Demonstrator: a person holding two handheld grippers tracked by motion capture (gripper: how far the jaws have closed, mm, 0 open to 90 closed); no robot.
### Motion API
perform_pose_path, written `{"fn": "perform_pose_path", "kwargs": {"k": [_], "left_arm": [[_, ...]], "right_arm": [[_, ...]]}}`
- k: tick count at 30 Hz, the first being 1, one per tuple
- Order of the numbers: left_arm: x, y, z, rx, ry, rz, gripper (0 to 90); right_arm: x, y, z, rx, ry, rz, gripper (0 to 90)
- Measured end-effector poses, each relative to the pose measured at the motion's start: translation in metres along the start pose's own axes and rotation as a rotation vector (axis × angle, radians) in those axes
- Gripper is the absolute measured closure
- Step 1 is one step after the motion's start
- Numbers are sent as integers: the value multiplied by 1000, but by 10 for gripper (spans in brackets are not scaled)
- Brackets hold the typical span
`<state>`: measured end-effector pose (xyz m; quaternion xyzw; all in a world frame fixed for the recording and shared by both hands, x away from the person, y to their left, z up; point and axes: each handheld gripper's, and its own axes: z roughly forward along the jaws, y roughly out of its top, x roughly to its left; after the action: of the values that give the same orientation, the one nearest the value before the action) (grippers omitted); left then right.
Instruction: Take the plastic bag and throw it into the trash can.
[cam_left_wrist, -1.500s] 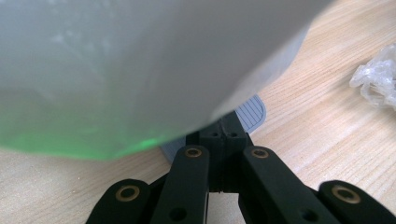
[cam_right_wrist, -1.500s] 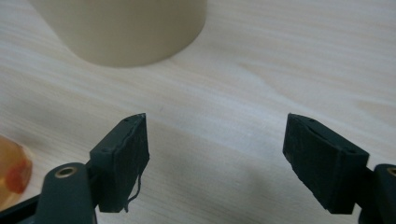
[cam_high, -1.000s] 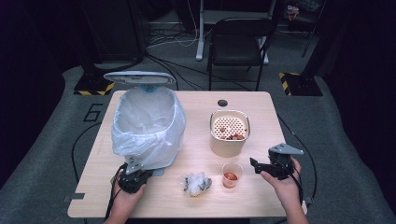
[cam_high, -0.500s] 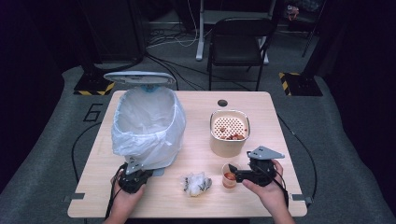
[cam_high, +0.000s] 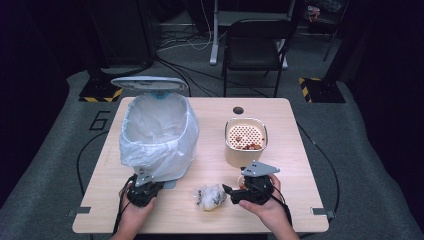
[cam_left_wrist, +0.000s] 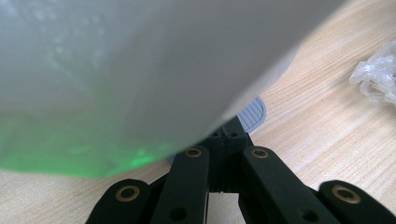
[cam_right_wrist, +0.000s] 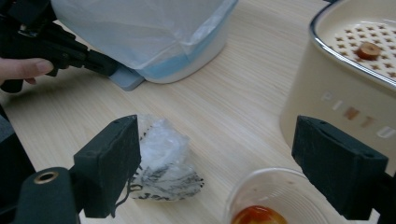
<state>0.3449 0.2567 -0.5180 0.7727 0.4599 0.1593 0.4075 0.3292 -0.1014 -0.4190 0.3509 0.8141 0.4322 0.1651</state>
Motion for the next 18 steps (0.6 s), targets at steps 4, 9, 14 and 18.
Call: {"fn": "perform_pose_path", "kwargs": {"k": [4,9,14,18], "left_arm": [[1,0,0,4,-1,4,900],[1,0,0,4,1,2,900],[1,0,0,4,2,1,900],[0,0,0,-3,3,0,900]], "right_arm": [[7,0,9,12,23,-12,147],[18,1,15,13,45,-30,147],[30,0,22,14,60,-43,147],[38,-3,28,10,74,-40,147]]}}
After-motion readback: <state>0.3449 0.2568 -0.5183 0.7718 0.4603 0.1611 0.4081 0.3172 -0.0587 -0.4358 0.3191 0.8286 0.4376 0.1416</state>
